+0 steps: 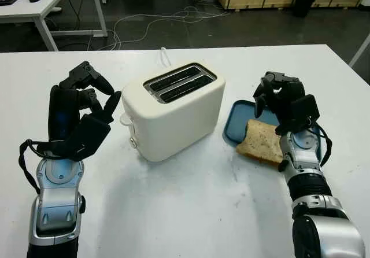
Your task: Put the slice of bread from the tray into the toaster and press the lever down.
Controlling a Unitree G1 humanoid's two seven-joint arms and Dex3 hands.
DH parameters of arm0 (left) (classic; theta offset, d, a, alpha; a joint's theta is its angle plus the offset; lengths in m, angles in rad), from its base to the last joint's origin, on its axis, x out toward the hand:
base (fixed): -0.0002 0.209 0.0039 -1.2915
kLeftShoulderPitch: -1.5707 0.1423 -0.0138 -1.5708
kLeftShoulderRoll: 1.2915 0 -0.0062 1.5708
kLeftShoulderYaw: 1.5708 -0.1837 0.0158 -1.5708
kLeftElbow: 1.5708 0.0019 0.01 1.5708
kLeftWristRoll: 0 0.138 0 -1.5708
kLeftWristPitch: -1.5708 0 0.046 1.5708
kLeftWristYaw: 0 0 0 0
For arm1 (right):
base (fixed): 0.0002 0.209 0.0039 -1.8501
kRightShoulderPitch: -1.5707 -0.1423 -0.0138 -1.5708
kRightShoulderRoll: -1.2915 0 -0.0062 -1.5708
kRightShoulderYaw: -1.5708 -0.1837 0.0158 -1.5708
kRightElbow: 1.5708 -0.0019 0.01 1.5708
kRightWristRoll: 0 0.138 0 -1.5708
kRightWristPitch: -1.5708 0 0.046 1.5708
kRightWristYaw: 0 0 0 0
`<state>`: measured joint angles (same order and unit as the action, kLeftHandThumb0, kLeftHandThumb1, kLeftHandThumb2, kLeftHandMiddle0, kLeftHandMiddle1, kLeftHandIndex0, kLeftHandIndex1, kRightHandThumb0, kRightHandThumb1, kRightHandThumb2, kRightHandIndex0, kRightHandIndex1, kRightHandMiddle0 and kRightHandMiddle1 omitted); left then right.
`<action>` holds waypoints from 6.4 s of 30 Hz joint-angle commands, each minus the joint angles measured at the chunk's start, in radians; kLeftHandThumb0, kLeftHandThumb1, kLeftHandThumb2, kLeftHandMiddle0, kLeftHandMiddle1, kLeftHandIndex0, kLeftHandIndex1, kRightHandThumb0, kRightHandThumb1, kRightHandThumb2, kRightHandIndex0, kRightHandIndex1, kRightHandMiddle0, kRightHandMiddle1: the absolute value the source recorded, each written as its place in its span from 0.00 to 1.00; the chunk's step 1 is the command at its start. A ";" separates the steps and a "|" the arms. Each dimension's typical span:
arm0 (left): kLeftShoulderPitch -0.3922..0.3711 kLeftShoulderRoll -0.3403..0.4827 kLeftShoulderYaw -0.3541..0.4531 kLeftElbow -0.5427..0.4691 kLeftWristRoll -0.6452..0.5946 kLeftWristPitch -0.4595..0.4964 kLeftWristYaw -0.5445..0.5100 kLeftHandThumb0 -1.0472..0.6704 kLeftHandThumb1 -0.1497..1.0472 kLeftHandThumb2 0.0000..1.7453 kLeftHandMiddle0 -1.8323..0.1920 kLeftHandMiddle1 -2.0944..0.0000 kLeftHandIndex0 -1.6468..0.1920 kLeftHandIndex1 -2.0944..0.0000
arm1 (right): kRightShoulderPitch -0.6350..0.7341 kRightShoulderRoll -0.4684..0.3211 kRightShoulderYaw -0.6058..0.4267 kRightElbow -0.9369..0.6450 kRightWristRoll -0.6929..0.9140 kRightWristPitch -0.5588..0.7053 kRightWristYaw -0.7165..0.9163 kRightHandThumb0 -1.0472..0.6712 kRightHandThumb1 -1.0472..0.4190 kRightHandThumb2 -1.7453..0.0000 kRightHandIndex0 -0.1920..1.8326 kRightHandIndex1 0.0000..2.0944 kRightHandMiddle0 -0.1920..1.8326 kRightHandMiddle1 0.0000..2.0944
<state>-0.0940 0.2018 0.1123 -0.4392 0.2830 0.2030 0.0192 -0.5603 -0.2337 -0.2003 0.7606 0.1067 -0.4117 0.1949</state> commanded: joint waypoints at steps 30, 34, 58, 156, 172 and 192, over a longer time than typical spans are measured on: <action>-0.016 0.002 -0.003 0.013 -0.011 -0.017 0.006 0.37 0.89 0.61 0.36 0.17 0.57 0.17 | 0.349 -0.383 0.321 -0.397 -0.950 0.056 -0.569 0.00 0.09 0.88 0.10 0.83 0.09 0.81; -0.017 0.005 0.001 0.015 -0.012 -0.025 0.007 0.37 0.89 0.61 0.36 0.17 0.57 0.17 | 0.378 -0.399 0.358 -0.457 -0.975 0.121 -0.492 0.00 0.10 0.90 0.09 0.83 0.09 0.80; -0.019 0.009 0.002 0.009 -0.015 -0.010 0.002 0.36 0.89 0.61 0.36 0.17 0.57 0.17 | 0.482 -0.485 0.349 -0.718 -0.882 0.237 -0.109 0.00 0.12 0.99 0.09 0.83 0.09 0.83; -0.013 0.026 0.000 -0.026 0.007 0.023 -0.015 0.39 0.89 0.58 0.38 0.17 0.57 0.17 | -0.828 -0.224 0.255 0.495 -0.323 -0.293 0.203 0.05 0.09 0.69 0.76 0.83 0.67 0.83; -0.010 0.018 -0.004 -0.025 0.012 0.024 -0.012 0.37 0.89 0.58 0.37 0.17 0.56 0.17 | -0.856 -0.041 0.259 0.360 -0.245 -0.089 0.375 0.28 0.09 0.76 0.66 0.83 0.56 0.83; -0.003 0.013 -0.010 -0.023 0.006 0.020 -0.013 0.36 0.89 0.58 0.37 0.17 0.57 0.17 | -0.790 0.006 0.376 0.456 -0.360 -0.104 0.338 0.29 0.09 0.73 0.66 0.83 0.57 0.83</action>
<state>-0.1023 0.2160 0.1052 -0.4541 0.2860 0.2223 0.0038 -1.3652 -0.2284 0.1697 1.2045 -0.2454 -0.5218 0.5445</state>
